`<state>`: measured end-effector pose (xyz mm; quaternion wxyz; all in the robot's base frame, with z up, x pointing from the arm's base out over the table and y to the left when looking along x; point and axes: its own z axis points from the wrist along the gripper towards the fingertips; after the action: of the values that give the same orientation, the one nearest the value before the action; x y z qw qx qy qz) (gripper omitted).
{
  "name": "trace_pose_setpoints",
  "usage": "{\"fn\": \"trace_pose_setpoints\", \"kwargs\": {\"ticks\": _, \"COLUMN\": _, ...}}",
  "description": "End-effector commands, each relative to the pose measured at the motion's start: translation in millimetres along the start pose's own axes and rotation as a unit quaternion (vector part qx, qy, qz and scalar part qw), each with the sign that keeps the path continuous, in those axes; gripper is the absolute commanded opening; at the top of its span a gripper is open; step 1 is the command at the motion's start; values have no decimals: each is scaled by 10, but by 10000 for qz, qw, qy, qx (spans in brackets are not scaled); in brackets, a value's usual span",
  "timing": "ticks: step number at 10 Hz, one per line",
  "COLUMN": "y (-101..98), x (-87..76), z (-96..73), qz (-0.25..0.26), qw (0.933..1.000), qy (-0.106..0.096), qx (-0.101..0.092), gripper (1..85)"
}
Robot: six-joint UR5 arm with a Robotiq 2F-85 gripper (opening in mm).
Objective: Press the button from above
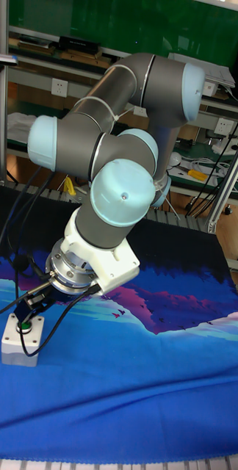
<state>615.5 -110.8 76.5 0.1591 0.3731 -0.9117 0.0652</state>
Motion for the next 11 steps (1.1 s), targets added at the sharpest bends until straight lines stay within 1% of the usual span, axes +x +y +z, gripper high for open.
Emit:
{"fn": "trace_pose_setpoints", "kwargs": {"ticks": 1, "y": 5, "x": -46, "z": -26, "qz": 110, "qw": 9999, "qy": -123, "qx": -26, "gripper": 850}}
{"fn": "trace_pose_setpoints", "kwargs": {"ticks": 4, "y": -56, "x": -46, "z": 11, "qz": 130, "qw": 9999, "qy": -97, "qx": 21, "gripper": 850}}
{"fn": "trace_pose_setpoints", "kwargs": {"ticks": 6, "y": -74, "x": -86, "z": 94, "qz": 134, "qw": 9998, "qy": -129, "qx": 33, "gripper": 850}}
{"fn": "trace_pose_setpoints", "kwargs": {"ticks": 7, "y": -76, "x": -65, "z": 107, "qz": 163, "qw": 9998, "qy": -87, "qx": 75, "gripper": 850}}
{"fn": "trace_pose_setpoints", "kwargs": {"ticks": 11, "y": -66, "x": -44, "z": 92, "qz": 154, "qw": 9998, "qy": -86, "qx": 64, "gripper": 850}}
